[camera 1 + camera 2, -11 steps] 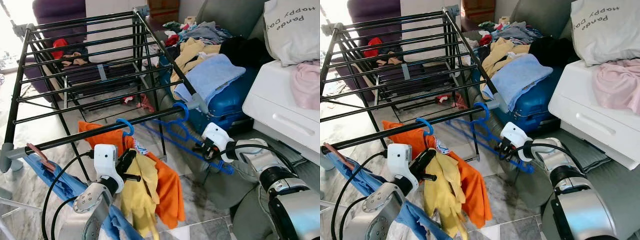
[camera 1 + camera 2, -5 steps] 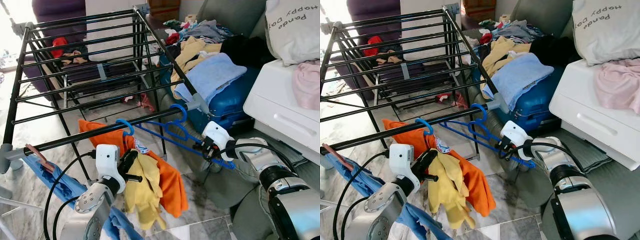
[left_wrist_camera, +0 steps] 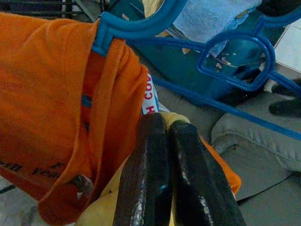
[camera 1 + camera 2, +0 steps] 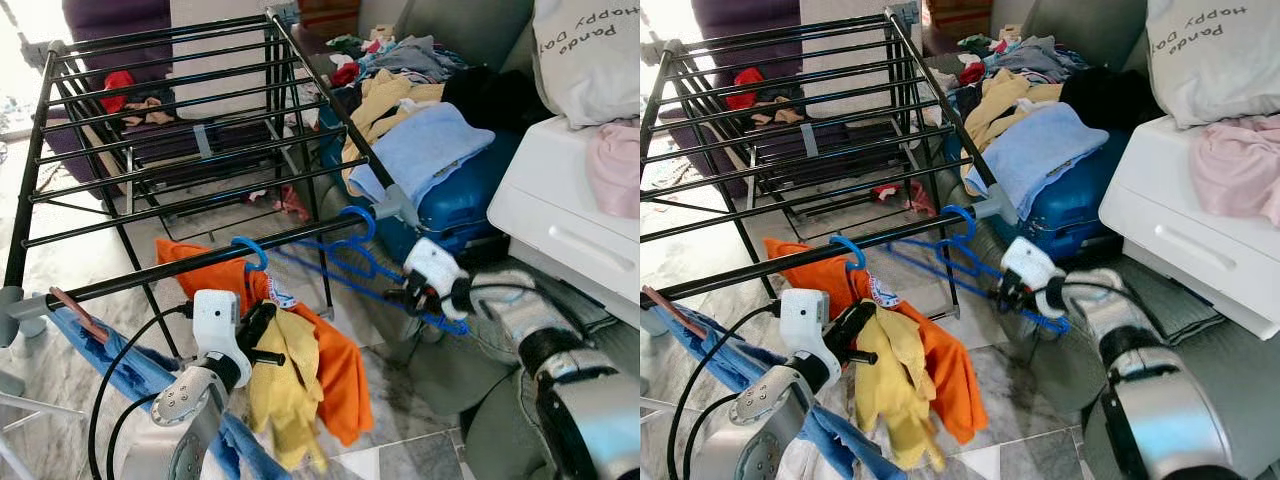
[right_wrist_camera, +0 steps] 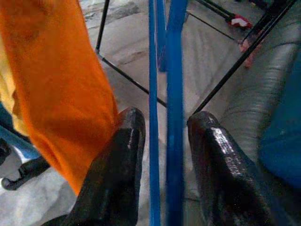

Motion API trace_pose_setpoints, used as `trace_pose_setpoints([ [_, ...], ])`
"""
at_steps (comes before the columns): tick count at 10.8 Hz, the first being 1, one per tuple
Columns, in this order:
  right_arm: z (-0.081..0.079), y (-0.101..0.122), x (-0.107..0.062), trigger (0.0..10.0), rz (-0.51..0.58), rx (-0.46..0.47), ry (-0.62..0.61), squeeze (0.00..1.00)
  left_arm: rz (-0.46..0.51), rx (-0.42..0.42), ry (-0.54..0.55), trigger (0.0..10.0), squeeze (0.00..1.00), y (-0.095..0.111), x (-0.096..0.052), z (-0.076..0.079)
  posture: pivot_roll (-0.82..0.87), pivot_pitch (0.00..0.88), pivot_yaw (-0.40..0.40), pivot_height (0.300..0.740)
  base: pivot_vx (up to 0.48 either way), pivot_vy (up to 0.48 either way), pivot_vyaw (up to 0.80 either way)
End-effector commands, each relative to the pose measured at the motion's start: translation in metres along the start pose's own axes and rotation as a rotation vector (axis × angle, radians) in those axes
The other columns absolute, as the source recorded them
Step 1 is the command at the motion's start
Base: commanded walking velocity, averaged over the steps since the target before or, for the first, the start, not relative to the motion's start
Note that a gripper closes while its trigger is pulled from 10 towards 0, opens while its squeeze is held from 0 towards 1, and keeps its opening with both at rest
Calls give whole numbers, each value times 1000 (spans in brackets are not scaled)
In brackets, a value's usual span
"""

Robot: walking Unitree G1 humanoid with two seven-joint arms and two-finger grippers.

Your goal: Hang hanger

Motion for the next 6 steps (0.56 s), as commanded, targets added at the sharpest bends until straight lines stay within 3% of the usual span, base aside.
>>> trace_pose_setpoints([
  [1,5,7,-2,10000,12,-4,-5,1000,21,17,-6,10000,0,7,3,1,-60,0,23,740,0,0,0],
  [4,6,12,-3,10000,3,-16,24,1000,20,18,-11,10000,0,7,4,2,-60,0,24,740,0,0,0],
  [5,3,11,-4,0,-4,-4,61,0,20,20,-13,10000,0,7,5,2,-60,0,24,740,0,0,0],
  [6,1,11,-4,0,0,8,82,0,20,21,-15,10000,0,8,5,2,-61,0,24,740,0,0,0],
])
Point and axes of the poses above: a point about 5 cm out from each wrist's last joint towards the gripper, its own x axis pointing out of the wrist towards the gripper, its own y axis along the axis of the wrist's last joint, z = x × y, the point moved 3 cm from there along x, pointing out of the wrist towards the gripper, and after that the axes turned 4 degrees about x, right-handed, at the moved point
